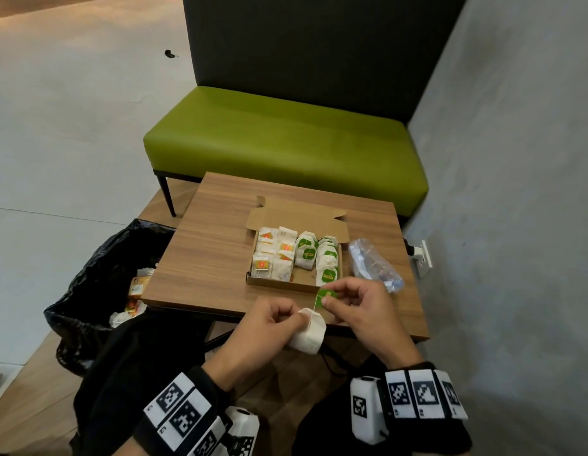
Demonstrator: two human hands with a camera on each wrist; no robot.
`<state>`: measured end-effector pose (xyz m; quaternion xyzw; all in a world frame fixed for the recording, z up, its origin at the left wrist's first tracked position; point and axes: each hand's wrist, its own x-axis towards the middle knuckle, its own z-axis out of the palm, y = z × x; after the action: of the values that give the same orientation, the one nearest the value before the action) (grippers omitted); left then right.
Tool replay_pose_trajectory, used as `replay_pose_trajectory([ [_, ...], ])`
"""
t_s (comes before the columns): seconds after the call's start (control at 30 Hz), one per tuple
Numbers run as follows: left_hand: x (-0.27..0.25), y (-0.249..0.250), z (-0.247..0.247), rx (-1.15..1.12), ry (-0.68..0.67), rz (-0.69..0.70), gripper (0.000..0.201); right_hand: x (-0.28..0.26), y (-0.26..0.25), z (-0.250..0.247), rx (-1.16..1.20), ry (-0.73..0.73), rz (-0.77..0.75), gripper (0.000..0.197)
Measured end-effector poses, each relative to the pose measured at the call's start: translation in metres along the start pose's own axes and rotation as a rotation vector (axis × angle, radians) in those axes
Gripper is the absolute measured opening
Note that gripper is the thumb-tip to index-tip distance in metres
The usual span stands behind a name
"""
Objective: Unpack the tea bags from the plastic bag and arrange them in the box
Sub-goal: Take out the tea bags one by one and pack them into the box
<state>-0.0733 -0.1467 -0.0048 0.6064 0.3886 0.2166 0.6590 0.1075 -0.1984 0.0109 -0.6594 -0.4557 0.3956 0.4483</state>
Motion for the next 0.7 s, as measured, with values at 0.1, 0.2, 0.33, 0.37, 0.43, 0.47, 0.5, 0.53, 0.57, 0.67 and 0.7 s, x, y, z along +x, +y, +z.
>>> replay_pose_trajectory([
  [0.1, 0.005, -0.003, 0.003, 0.059, 0.046, -0.009, 0.042, 0.003, -0.009, 0.003, -0.103, 0.051, -0.101, 0.010],
  [0.2, 0.008, -0.003, 0.004, 0.057, 0.087, -0.041, 0.035, 0.000, -0.013, 0.011, -0.242, 0.107, -0.249, 0.010],
  [0.33, 0.011, -0.003, 0.003, -0.108, 0.115, -0.100, 0.029, -0.007, -0.005, 0.017, -0.523, 0.116, -0.496, 0.015],
  [0.37, 0.012, -0.003, 0.003, -0.160, 0.106, -0.114, 0.029, -0.007, -0.002, 0.018, -0.574, 0.110, -0.508, 0.017],
  [0.43, 0.014, -0.005, 0.001, -0.262, 0.098, -0.151, 0.032, -0.006, 0.005, 0.020, -0.619, 0.113, -0.497, 0.016],
  [0.47, 0.016, -0.006, 0.001, -0.314, 0.099, -0.170, 0.033, -0.005, 0.009, 0.020, -0.624, 0.126, -0.485, 0.013],
  [0.5, 0.016, -0.007, 0.001, -0.348, 0.097, -0.180, 0.034, -0.005, 0.012, 0.019, -0.625, 0.134, -0.475, 0.012],
  [0.53, 0.017, -0.007, 0.001, -0.352, 0.086, -0.176, 0.034, -0.004, 0.013, 0.019, -0.628, 0.132, -0.462, 0.015],
  [0.57, 0.017, -0.008, 0.001, -0.320, 0.073, -0.160, 0.032, -0.004, 0.014, 0.018, -0.622, 0.114, -0.445, 0.020],
  [0.67, 0.019, -0.011, -0.003, -0.243, 0.043, -0.103, 0.018, 0.000, 0.017, 0.015, -0.500, 0.047, -0.369, 0.028],
  [0.7, 0.021, -0.012, -0.005, -0.247, 0.046, -0.097, 0.015, 0.001, 0.019, 0.015, -0.401, 0.050, -0.329, 0.023],
])
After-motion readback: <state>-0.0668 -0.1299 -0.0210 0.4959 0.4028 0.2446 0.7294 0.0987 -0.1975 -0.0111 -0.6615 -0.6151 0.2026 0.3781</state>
